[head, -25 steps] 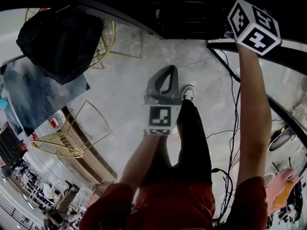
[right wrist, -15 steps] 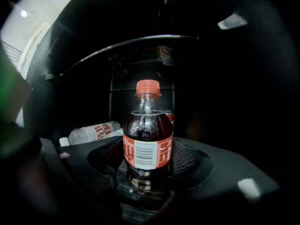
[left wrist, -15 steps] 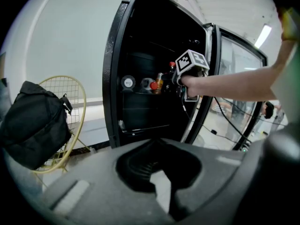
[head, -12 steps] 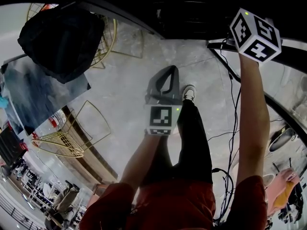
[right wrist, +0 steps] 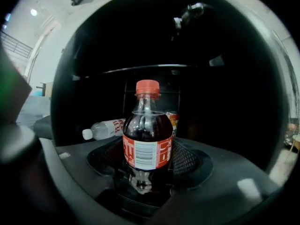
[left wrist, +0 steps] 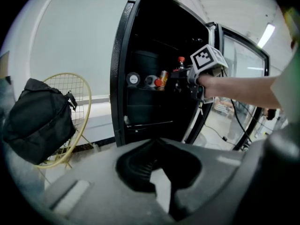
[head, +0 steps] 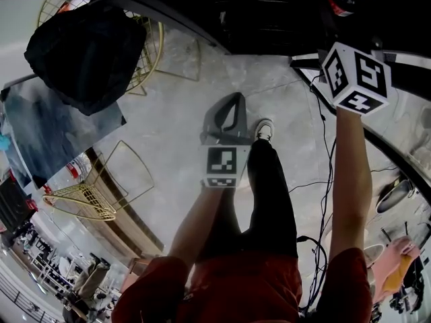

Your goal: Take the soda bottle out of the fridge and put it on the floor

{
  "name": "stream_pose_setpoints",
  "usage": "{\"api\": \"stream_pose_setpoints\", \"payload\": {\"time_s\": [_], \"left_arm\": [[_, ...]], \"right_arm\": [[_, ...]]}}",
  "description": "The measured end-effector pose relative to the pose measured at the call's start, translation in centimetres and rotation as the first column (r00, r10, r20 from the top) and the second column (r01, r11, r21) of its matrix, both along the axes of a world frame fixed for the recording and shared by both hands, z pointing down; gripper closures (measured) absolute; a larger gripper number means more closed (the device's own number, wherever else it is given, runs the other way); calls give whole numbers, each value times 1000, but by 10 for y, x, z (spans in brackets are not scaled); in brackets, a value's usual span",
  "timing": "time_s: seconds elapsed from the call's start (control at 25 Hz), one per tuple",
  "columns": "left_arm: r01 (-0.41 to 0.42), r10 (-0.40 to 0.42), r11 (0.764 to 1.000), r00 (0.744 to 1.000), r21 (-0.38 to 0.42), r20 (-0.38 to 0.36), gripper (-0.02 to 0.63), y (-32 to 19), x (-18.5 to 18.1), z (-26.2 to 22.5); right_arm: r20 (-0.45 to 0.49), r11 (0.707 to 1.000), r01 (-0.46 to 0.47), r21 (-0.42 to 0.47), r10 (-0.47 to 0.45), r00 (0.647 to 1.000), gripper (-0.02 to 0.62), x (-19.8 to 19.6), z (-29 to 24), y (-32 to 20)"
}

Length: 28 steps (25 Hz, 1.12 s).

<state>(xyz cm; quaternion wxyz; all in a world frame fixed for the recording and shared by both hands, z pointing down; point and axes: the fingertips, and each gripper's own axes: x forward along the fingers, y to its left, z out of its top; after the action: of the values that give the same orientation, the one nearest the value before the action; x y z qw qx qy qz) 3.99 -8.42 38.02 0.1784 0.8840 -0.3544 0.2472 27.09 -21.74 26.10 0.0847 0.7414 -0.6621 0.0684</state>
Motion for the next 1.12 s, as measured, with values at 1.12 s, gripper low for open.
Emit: {"api": "stream_pose_setpoints", "payload": {"time_s": [1.12], "left_arm": [[-7,8,999,999,-32,37,606,21,-23,13]], "right_arm": [[212,957,85,-277,-25,977,295,-106,122,202]]}}
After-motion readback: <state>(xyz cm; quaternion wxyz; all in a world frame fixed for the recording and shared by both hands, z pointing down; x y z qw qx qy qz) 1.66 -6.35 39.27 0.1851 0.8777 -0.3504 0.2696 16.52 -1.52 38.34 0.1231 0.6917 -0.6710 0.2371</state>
